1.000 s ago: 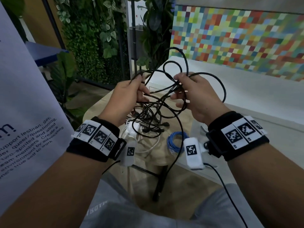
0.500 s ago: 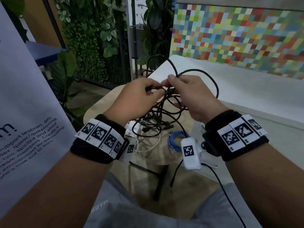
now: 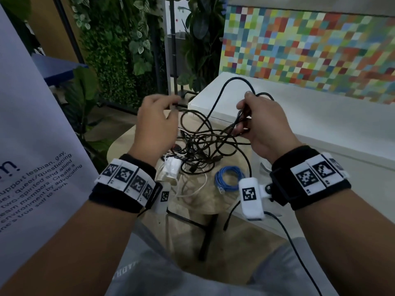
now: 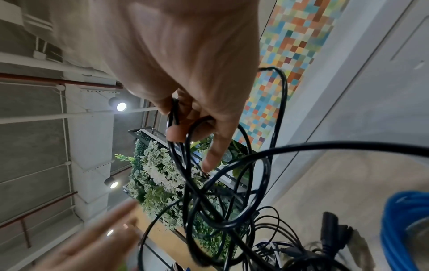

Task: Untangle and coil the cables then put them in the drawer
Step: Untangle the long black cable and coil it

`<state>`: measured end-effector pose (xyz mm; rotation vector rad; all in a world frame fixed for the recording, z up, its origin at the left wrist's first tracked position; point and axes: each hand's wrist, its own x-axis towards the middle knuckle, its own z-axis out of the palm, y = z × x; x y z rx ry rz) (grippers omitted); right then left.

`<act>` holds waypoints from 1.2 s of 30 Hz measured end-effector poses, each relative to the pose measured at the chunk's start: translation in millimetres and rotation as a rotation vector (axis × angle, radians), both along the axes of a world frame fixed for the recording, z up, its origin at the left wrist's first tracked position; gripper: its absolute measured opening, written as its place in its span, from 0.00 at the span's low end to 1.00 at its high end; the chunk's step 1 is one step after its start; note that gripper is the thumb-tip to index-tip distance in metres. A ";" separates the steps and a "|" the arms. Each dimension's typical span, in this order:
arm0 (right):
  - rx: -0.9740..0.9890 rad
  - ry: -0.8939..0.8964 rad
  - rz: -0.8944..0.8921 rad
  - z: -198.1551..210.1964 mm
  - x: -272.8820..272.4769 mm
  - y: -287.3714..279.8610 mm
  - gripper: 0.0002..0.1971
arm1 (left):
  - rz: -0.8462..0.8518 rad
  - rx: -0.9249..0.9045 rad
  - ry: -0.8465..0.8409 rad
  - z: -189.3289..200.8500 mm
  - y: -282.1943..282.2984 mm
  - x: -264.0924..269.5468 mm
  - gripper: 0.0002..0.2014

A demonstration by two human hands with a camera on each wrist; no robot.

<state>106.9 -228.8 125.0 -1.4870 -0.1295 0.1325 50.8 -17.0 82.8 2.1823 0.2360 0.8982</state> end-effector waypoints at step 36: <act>0.186 0.038 -0.092 -1.1 20.1 -47.3 0.10 | 0.279 -0.639 -0.168 8.0 56.4 -16.3 0.05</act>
